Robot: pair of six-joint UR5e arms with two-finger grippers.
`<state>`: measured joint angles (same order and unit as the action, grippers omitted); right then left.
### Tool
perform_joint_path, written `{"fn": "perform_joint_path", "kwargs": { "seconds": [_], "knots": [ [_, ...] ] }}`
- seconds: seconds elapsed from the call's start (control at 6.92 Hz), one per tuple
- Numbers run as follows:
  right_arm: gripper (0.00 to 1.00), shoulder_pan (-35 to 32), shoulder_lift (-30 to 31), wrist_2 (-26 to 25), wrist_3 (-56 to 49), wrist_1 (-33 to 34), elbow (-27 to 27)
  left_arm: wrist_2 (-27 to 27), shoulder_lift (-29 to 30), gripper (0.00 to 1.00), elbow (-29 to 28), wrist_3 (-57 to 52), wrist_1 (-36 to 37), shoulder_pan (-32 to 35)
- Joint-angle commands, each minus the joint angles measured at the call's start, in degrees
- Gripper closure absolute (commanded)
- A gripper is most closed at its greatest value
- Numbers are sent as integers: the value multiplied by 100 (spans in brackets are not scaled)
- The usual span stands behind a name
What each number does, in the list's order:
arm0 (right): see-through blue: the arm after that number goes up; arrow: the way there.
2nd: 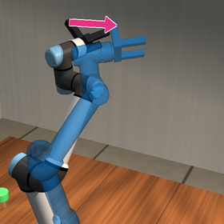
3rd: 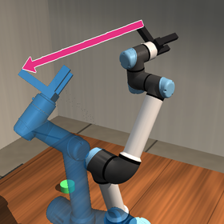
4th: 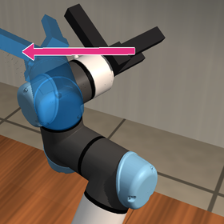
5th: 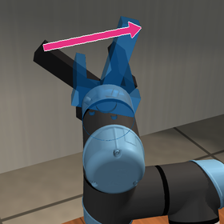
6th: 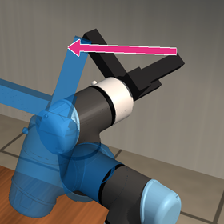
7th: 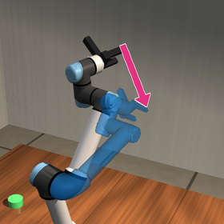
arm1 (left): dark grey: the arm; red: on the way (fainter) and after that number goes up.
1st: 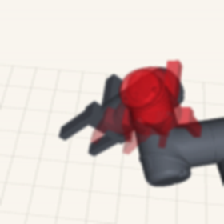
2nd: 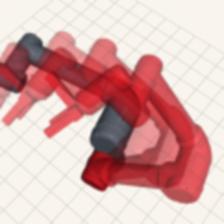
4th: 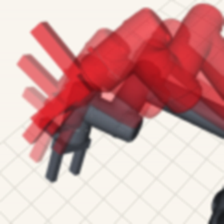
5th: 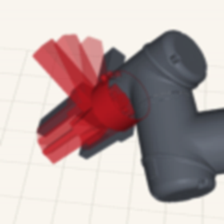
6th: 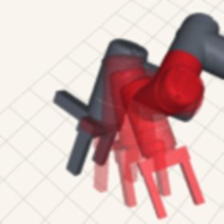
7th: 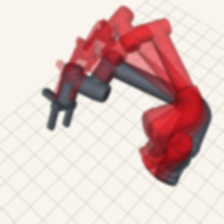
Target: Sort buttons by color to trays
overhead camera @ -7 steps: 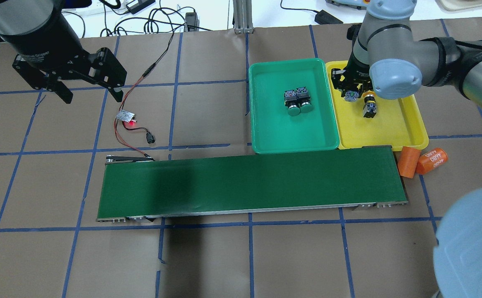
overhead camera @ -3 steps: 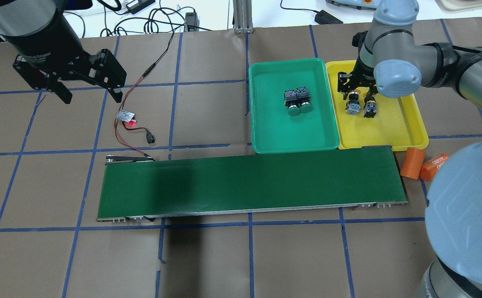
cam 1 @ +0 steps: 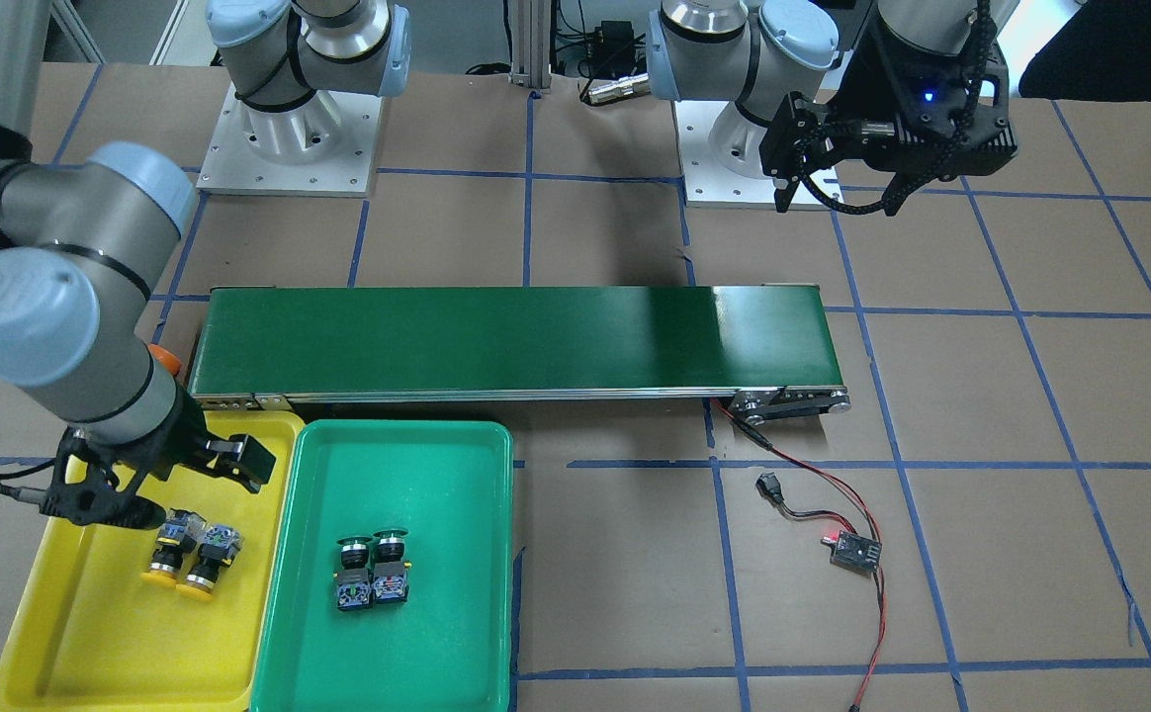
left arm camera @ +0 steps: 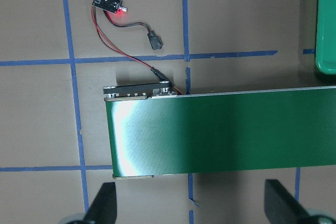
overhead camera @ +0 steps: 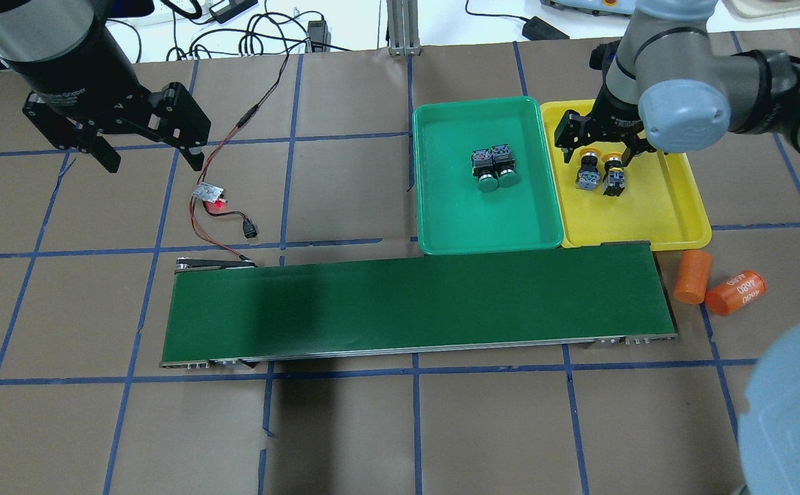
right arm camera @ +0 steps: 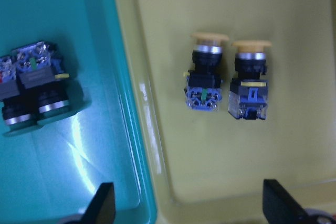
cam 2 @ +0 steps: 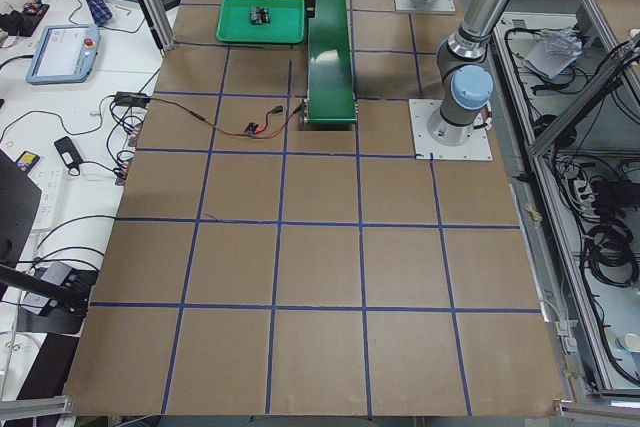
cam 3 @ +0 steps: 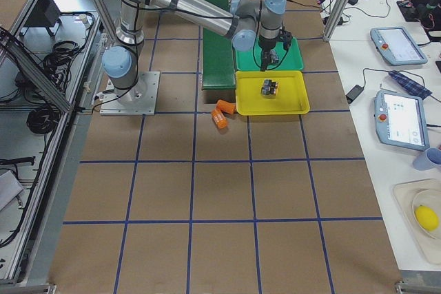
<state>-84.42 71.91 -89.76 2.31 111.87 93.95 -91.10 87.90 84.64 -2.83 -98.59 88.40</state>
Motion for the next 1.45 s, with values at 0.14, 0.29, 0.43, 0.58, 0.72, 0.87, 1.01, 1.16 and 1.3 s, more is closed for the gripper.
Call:
{"fn": "perform_joint_path", "kwargs": {
  "seconds": [0.14,0.29,0.43,0.58,0.72,0.87,1.01,1.16,1.3],
  "knots": [
    [0,-608,1612,82,85,-2025,-61,14,-1,0,0,2,7,-6],
    [0,-759,1903,73,85,-2351,-78,14,-10,0,9,2,24,2],
    [0,-778,2115,81,77,-2589,-35,40,33,0,9,20,24,2],
    [0,-761,2134,81,-10,-2635,18,40,69,0,0,28,59,2],
    [0,-769,2152,90,15,-2635,35,40,60,0,0,37,68,2],
    [0,-630,2091,12,-11,-2575,192,40,69,0,0,37,68,2],
    [0,-490,2116,11,76,-2522,385,31,69,0,-17,37,68,2],
    [0,-453,2143,-6,77,-2556,370,31,43,0,0,37,68,2],
    [0,-470,2221,-120,77,-2548,335,31,51,0,-17,37,68,11]
  ]
}}
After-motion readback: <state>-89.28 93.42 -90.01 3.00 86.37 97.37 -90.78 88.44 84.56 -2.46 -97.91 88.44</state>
